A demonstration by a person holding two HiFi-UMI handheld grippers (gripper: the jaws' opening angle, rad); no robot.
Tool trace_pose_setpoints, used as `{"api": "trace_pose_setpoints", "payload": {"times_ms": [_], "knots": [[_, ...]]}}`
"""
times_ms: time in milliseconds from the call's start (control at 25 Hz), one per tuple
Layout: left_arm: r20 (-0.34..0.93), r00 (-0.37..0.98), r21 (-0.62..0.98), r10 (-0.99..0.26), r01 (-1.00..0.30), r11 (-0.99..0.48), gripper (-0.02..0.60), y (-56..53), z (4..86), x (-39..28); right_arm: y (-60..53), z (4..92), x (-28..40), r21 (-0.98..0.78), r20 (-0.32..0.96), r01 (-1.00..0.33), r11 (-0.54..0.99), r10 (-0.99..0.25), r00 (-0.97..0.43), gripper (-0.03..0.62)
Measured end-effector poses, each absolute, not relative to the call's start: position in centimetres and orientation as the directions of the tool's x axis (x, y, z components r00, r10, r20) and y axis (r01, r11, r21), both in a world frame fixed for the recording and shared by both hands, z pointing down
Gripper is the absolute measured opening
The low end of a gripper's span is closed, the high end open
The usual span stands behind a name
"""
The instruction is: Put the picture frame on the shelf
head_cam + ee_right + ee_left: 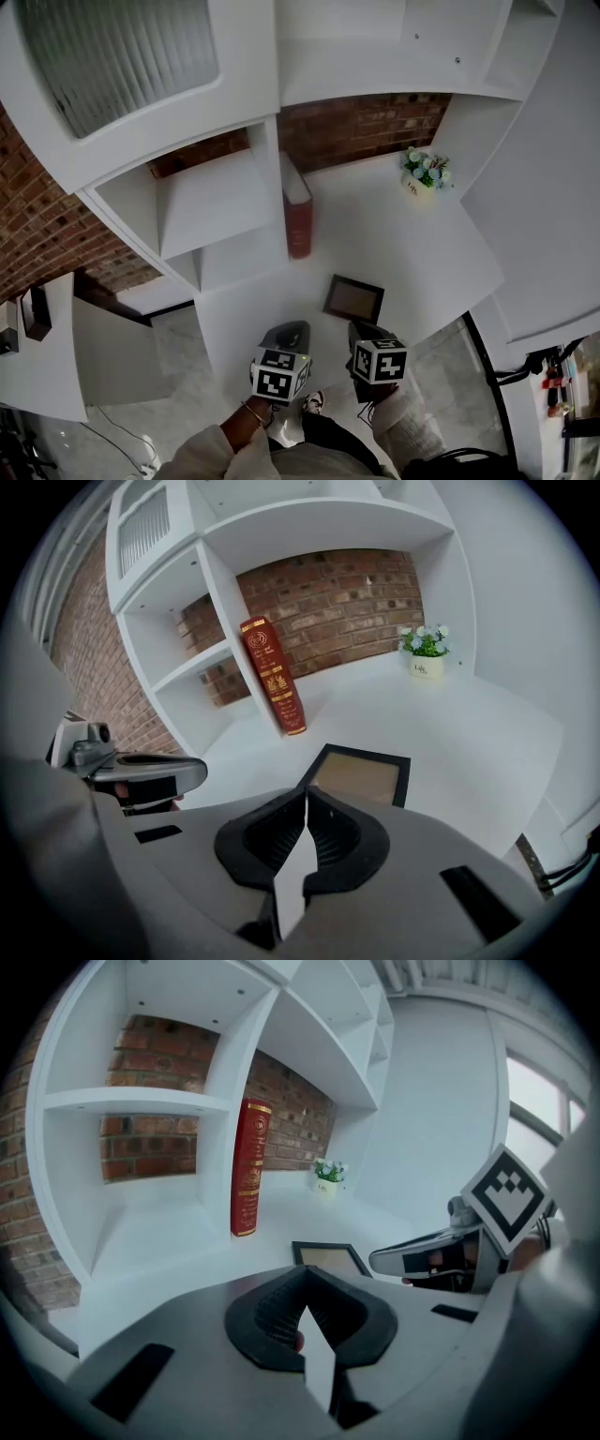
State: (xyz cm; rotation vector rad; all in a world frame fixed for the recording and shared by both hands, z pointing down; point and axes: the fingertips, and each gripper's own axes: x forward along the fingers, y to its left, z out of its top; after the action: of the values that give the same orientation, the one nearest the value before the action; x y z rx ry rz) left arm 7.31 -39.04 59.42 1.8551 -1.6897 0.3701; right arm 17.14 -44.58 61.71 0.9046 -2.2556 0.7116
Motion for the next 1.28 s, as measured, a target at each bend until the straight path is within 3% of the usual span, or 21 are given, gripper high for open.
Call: {"api": "trace_pose_setpoints", "payload": {"times_ms": [640,720,800,1280], "knots": [[0.627,0.121,0.313,-0.769,-0.944,0.107,0.008,-41.5,64.7,8.6,-46.9,66.8,17.3,-0.162,0.806,-0.552,0.818,-0.212,-0.552,0.032],[0.632,0.114,0.320,-0.767,-0.940,0.123,0.008,-41.6,65.1,8.5,-47.1,67.2,17.1,-0.157,0.816,-0.526,0.836,-0.190,-0.546,0.095],[0.634,0.107,0.326,-0.765,-0.935,0.139,0.008,-41.7,65.4,8.4,-47.3,67.5,16.9,-0.141,0.826,-0.495,0.858,-0.173,-0.536,0.106],[0.673,0.076,0.317,-0.736,-0.928,0.194,0.008,-42.3,66.5,7.9,-47.2,69.4,15.7,-0.067,0.905,-0.178,0.982,-0.016,-0.425,0.110]]}}
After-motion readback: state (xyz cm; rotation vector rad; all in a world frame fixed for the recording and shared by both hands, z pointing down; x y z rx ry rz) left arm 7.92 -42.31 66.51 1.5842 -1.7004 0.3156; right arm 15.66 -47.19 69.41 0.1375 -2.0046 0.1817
